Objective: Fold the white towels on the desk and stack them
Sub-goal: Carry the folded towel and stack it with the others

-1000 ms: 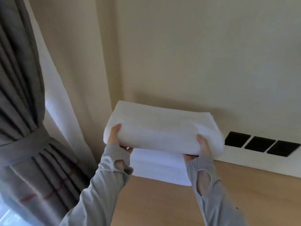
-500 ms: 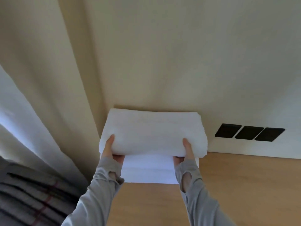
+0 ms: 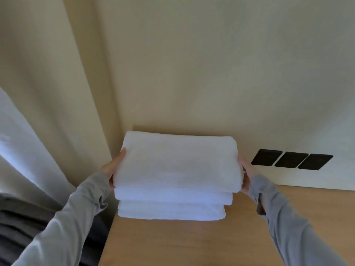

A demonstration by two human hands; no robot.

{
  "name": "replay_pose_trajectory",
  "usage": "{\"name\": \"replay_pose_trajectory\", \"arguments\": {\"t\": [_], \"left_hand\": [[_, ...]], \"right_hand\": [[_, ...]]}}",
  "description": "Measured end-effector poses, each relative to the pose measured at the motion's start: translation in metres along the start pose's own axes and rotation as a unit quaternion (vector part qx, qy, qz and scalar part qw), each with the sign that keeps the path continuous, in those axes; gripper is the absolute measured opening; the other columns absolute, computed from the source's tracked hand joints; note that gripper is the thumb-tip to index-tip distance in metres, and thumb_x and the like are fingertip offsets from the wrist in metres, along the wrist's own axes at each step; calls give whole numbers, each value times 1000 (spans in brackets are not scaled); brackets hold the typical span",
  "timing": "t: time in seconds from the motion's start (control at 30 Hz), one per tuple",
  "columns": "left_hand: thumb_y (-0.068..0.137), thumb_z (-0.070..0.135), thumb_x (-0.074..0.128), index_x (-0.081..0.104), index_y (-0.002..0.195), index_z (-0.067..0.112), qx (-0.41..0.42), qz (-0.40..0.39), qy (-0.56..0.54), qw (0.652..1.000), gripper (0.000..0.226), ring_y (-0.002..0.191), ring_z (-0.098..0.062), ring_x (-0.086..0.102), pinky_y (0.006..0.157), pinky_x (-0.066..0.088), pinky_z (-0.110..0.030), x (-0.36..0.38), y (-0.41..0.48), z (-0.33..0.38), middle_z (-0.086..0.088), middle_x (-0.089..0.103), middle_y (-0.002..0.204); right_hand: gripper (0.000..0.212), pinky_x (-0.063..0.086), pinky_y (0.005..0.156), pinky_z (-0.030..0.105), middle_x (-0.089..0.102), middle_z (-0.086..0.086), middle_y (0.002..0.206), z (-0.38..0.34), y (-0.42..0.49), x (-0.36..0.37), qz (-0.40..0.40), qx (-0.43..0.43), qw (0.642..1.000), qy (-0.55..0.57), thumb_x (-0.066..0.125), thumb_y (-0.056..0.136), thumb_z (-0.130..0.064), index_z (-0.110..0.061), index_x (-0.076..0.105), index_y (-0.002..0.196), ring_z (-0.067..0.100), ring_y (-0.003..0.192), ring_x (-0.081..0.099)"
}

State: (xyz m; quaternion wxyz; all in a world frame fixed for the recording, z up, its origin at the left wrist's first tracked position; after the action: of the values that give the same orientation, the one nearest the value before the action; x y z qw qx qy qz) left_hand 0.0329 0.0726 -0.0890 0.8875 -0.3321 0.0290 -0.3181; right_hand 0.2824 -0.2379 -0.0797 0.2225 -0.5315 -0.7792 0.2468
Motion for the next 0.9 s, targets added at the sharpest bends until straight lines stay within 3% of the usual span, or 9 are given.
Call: {"name": "replay_pose_trajectory", "arguments": {"t": [0.1,0.2,0.27,0.37,0.47,0.53,0.63,0.8,0.9], "left_hand": [[72,60,65,53,124,3,7,35,139,990,78,99,-36,59,93,45,-45,11,8,27,-19,61,115],[80,49,65,49,130,2,78,61,198,975,71,108,-37,56,90,43,-38,20,14,43,-19,57,126],[82,46,64,45,132,5,136,87,232,959,67,109,-38,54,89,42,-39,20,12,47,-19,55,127],[83,47,62,42,133,9,217,128,252,934,65,108,-35,53,84,37,-37,13,3,55,-16,54,126],[75,55,67,44,131,11,256,144,266,918,75,103,-32,53,83,37,-38,9,2,61,-13,55,121],[72,60,64,45,130,10,246,154,290,912,78,106,-35,53,89,40,-40,10,9,61,-13,56,121],[85,57,53,43,134,8,178,177,379,891,71,115,-40,49,97,38,-43,11,26,51,-20,52,129],[88,64,38,54,118,5,172,226,454,845,68,104,-39,54,80,38,-38,10,38,49,-21,60,113],[90,59,40,60,99,5,225,259,460,819,58,85,-35,52,71,34,-34,11,33,52,-18,61,90]], "right_hand": [[67,50,82,44,63,14,96,-29,7,15,12,8,988,-154,51,73,-73,-9,59,93,30,87,60],[62,47,88,42,62,16,113,-42,6,30,-14,-26,981,-191,61,78,-55,-6,57,116,31,97,60],[61,46,93,44,60,15,119,-46,8,29,-4,-100,977,-188,67,80,-42,-8,50,128,33,103,58],[56,50,77,38,62,3,110,-49,0,22,-1,-199,970,-138,72,77,-36,-23,48,126,26,95,61],[33,48,62,29,63,-7,100,-48,-4,21,-21,-235,967,-94,73,76,-36,-42,52,101,18,86,62],[32,47,65,29,62,-3,103,-44,2,24,-8,-231,966,-114,70,79,-36,-37,51,104,18,86,61],[50,40,79,33,54,8,110,-33,22,27,53,-178,954,-234,59,86,-43,-14,44,125,24,89,52],[54,36,81,32,52,10,112,-43,32,29,115,-179,910,-355,53,88,-47,-9,43,124,29,97,50],[41,37,78,32,53,9,99,-51,29,30,146,-235,877,-392,56,87,-44,-7,49,103,30,94,53]]}}
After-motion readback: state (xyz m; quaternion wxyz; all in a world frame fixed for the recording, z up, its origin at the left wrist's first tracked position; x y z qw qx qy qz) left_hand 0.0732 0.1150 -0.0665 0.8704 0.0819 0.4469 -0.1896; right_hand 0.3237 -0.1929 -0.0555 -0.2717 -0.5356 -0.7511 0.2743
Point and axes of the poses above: each hand's wrist, its own y-axis towards the middle knuckle, its own x-axis out of the palm, z = x × y, the point moved 6 cm from there along y, towards the middle knuckle
